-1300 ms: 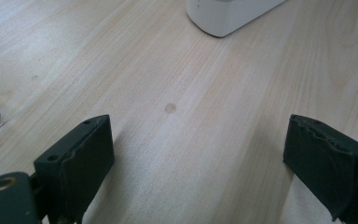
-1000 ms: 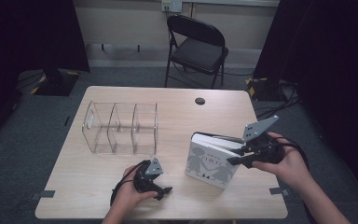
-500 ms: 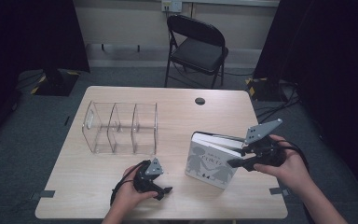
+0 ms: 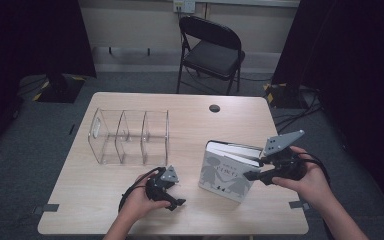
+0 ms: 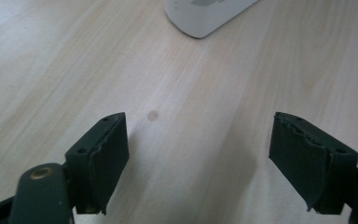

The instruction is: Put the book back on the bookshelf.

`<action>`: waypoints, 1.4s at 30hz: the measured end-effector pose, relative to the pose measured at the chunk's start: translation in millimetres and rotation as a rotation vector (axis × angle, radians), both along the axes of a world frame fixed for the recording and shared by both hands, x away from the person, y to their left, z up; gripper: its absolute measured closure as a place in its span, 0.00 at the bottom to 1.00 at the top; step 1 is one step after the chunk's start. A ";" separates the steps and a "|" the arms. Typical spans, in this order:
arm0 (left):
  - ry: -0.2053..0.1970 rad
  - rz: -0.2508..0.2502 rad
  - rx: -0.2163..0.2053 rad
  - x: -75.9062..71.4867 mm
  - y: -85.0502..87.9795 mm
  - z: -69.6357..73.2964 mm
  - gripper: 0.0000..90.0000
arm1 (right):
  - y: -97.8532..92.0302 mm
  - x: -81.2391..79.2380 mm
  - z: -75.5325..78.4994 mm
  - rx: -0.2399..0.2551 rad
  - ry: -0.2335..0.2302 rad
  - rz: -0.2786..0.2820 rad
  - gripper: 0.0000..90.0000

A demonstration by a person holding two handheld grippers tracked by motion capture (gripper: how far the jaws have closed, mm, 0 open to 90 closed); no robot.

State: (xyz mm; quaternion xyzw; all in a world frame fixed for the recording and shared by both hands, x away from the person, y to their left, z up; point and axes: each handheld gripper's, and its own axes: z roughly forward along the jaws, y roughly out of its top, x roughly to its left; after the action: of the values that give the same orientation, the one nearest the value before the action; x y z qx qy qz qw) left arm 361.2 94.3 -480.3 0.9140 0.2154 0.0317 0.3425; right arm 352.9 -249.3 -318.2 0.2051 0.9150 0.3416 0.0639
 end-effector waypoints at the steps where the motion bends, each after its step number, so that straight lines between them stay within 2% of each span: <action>1: 0.008 -0.003 0.010 0.6 -0.9 2.3 0.23 | -0.4 -0.2 -0.5 0.001 0.003 0.001 0.63; 6: 0.051 -0.025 0.044 5.2 -5.5 13.4 0.24 | -1.2 -1.2 -0.7 -0.002 0.003 0.004 0.63; 10: 0.086 -0.043 0.047 9.4 -12.3 24.4 0.24 | -1.8 -1.3 0.0 -0.003 -0.002 0.007 0.63; 18: 0.081 -0.065 0.077 18.2 -17.1 54.0 0.25 | -3.6 -2.6 -0.3 0.001 0.001 0.008 0.63; 22: 0.071 -0.095 0.128 22.1 -17.6 68.1 0.26 | -3.0 -3.1 -0.5 -0.001 -0.002 0.009 0.62; 29: 0.092 -0.109 0.174 25.0 -20.0 83.9 0.27 | -0.8 -3.7 -0.2 -0.004 -0.005 0.020 0.62; 39: 0.091 -0.137 0.241 31.4 -23.3 107.2 0.27 | 1.2 -4.4 -0.4 -0.006 -0.004 0.027 0.61; 42: 0.079 -0.132 0.241 32.7 -24.6 114.9 0.27 | 1.2 -4.4 -0.5 -0.005 -0.004 0.024 0.61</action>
State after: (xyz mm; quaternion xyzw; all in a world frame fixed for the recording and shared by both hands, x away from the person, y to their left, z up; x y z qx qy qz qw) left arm 393.9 69.6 -365.4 0.9611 0.1628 -0.0016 0.2230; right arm 348.5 -248.1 -318.7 0.1932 0.9181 0.3405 0.0623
